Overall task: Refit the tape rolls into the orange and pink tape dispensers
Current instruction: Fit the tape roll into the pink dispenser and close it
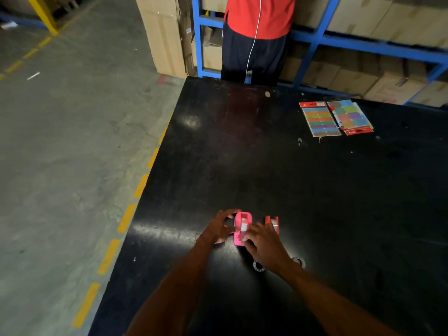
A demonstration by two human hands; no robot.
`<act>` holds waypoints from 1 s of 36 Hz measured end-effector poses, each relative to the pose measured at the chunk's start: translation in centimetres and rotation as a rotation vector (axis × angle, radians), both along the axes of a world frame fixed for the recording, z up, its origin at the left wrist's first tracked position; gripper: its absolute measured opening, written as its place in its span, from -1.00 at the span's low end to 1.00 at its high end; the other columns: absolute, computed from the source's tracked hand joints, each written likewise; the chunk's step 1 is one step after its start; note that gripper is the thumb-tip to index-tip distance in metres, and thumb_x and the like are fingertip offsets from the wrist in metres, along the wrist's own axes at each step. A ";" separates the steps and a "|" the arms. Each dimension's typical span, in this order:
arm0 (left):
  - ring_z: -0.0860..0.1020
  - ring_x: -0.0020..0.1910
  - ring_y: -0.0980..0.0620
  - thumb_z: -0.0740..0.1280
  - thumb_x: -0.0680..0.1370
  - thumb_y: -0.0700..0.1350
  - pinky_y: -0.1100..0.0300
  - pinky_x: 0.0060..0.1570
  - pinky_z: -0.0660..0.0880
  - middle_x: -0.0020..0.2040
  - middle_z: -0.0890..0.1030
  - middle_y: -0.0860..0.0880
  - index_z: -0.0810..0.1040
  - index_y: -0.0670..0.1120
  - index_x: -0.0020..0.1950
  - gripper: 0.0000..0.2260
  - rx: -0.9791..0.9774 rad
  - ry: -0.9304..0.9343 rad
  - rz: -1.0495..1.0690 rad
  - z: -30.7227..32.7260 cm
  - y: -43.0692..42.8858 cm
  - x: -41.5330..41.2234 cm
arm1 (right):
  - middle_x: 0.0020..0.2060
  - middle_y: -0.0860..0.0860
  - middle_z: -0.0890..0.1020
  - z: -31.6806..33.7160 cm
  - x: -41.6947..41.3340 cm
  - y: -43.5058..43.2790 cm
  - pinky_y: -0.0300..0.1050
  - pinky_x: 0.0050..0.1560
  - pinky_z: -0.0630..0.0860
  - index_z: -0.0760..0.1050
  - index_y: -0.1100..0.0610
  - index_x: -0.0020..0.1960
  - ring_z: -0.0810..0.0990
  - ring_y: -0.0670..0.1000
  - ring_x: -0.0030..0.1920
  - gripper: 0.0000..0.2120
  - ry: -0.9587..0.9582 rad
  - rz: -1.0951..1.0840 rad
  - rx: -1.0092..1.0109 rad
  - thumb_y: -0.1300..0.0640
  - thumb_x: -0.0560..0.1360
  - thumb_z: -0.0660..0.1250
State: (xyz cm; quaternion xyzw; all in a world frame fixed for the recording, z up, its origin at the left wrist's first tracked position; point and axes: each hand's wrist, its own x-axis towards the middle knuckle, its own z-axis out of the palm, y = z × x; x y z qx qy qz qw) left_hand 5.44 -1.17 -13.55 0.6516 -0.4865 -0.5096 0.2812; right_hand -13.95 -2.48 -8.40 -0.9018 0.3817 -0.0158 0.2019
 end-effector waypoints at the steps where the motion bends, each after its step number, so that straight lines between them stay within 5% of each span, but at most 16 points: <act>1: 0.51 0.09 0.03 0.51 0.38 -0.31 0.64 -0.12 0.42 0.17 0.51 -0.20 0.51 -0.07 0.34 -0.46 -0.012 -0.004 0.000 0.0 0.0 0.0 | -0.05 -0.11 0.61 -0.1 -0.1 0.4 0.02 0.31 0.29 0.56 -0.03 -0.13 0.52 -0.06 0.01 -0.83 -0.015 -0.008 0.003 -0.05 0.51 0.22; 6: 0.49 0.10 0.01 0.49 0.40 -0.35 0.53 -0.20 0.52 0.11 0.46 -0.13 0.50 -0.07 0.33 -0.47 0.007 -0.004 0.016 0.2 0.0 -0.2 | -0.09 -0.07 0.58 -0.4 -0.3 2.4 -0.06 0.07 0.43 0.49 -0.04 -0.20 0.51 -0.04 -0.04 -0.85 -0.038 -0.036 0.030 0.00 0.54 0.23; 11: 0.55 0.16 -0.12 0.50 0.39 -0.33 0.13 0.08 0.58 0.17 0.50 -0.23 0.49 0.20 0.24 -0.42 -0.007 -0.038 0.027 0.1 0.1 -0.3 | -0.10 -0.04 0.59 -0.9 -0.1 3.3 -0.07 0.02 0.39 0.57 0.00 -0.14 0.51 -0.02 -0.03 -0.82 0.023 -0.069 0.010 0.04 0.53 0.22; 18: 0.53 0.17 -0.02 0.48 0.42 -0.31 0.11 0.19 0.55 0.22 0.49 -0.17 0.46 0.01 0.37 -0.44 0.021 -0.045 0.005 0.8 0.2 -0.5 | -0.20 -0.03 0.65 -1.0 1.1 3.2 -0.06 0.02 0.46 0.56 0.04 -0.21 0.57 -0.02 -0.13 -0.85 0.070 -0.181 0.032 0.10 0.52 0.30; 22: 0.53 0.12 0.03 0.47 0.43 -0.32 0.49 -0.08 0.52 0.21 0.48 -0.17 0.45 -0.03 0.39 -0.44 0.028 -0.053 0.019 0.7 0.4 -0.5 | -0.22 -0.01 0.66 -0.9 1.8 3.1 -0.03 0.04 0.48 0.57 0.06 -0.20 0.59 0.00 -0.17 -0.86 0.112 -0.208 0.036 0.11 0.52 0.30; 30: 0.55 0.19 -0.04 0.44 0.48 -0.21 0.09 0.12 0.56 0.27 0.50 -0.13 0.40 0.09 0.41 -0.46 0.055 -0.124 0.013 1.1 0.5 -0.9 | -0.06 -0.04 0.67 -1.2 1.5 3.0 -0.01 0.26 0.38 0.63 0.01 -0.04 0.60 -0.02 -0.02 -0.84 0.147 -0.168 0.013 0.03 0.54 0.27; 36: 0.48 0.31 -0.08 0.40 0.53 -0.17 0.34 0.15 0.29 0.34 0.49 -0.12 0.35 0.00 0.48 -0.46 0.071 -0.209 0.024 2.2 0.9 -1.8 | 0.01 -0.02 0.63 -0.1 1.4 4.5 -0.08 0.17 0.42 0.55 0.00 0.03 0.57 -0.02 0.02 -0.87 0.131 -0.155 0.017 0.09 0.55 0.25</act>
